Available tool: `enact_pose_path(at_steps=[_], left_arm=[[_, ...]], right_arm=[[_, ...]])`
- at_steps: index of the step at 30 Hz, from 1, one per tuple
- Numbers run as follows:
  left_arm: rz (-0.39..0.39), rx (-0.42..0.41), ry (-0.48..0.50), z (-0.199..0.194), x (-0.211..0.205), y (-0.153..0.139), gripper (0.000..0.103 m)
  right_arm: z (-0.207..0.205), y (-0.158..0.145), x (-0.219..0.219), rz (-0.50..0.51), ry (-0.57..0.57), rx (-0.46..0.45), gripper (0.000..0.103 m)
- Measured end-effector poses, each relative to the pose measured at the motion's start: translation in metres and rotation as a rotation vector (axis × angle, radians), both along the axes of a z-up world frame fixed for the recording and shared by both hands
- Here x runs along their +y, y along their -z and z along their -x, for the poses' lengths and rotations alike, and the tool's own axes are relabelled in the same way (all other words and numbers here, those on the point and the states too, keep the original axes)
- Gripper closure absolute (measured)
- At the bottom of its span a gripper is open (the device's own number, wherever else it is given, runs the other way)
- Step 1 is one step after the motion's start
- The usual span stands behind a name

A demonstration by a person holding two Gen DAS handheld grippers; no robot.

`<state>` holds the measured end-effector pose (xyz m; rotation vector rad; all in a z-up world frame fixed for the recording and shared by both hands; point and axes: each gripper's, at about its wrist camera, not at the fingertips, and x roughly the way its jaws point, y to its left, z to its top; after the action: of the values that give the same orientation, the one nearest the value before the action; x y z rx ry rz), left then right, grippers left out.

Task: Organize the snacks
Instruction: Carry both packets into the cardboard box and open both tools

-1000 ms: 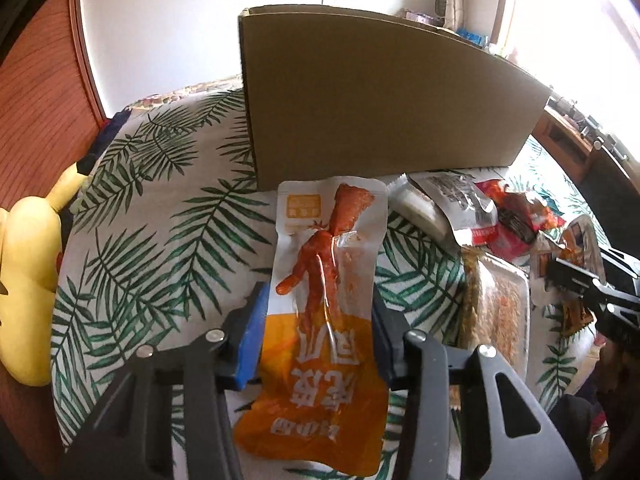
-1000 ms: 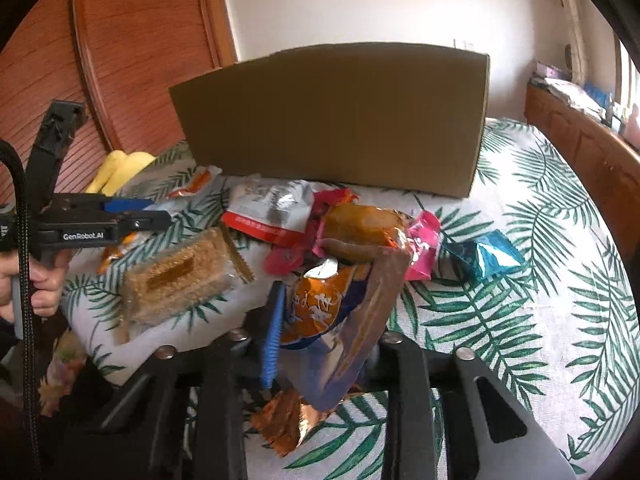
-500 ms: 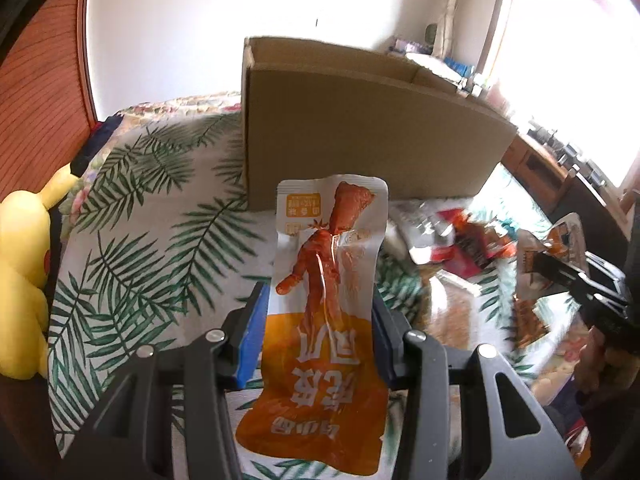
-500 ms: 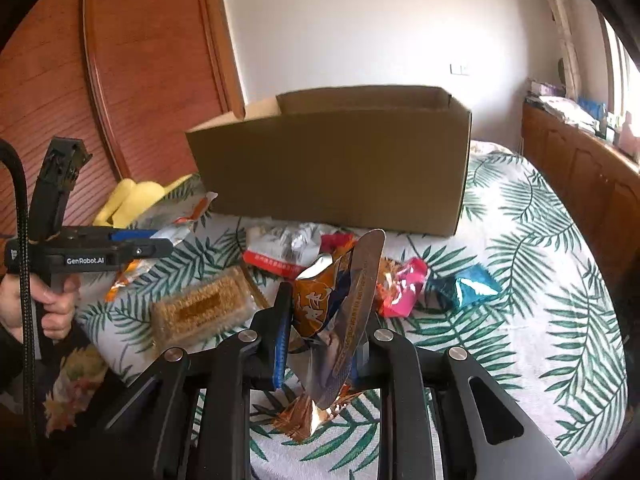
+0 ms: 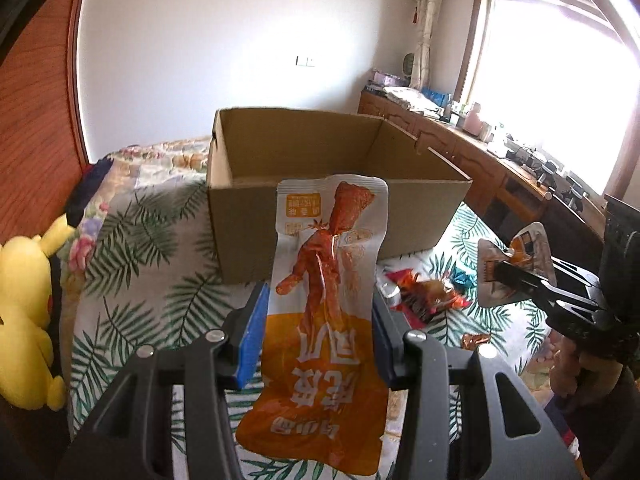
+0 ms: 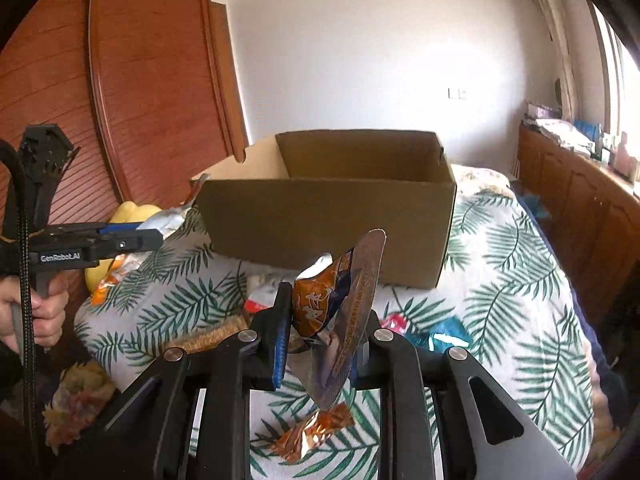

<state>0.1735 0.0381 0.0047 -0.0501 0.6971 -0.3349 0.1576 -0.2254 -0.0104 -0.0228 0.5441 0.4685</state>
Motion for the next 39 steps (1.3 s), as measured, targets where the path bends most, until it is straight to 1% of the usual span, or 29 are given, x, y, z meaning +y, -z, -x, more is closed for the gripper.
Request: enact_pose_path(at_steps=[10, 15, 20, 25, 33, 39], left_arm=[[-0.013, -0.048, -0.006, -0.017, -0.007, -0.028, 0.058], [-0.013, -0.055, -0.015, -0.031, -0.006, -0.036, 0.058], [-0.011, -0.052, -0.030, -0.045, -0.004, -0.040, 0.058], [-0.031, -0.054, -0.043, -0.060, -0.007, -0.042, 0.058], [-0.037, -0.048, -0.063, -0.085, -0.011, -0.045, 0.058], [-0.053, -0.037, -0.081, -0.104, -0.016, -0.044, 0.057]], right_arm=[[-0.021, -0.019, 0.003, 0.017, -0.002, -0.030, 0.083], [-0.034, -0.028, 0.005, 0.016, -0.002, -0.036, 0.083], [-0.047, -0.039, 0.009, 0.015, -0.001, -0.041, 0.083], [-0.062, -0.049, 0.014, 0.019, -0.002, -0.044, 0.083], [-0.091, -0.052, 0.023, 0.045, 0.013, -0.015, 0.083], [-0.107, -0.055, 0.027, 0.020, 0.025, 0.015, 0.083]])
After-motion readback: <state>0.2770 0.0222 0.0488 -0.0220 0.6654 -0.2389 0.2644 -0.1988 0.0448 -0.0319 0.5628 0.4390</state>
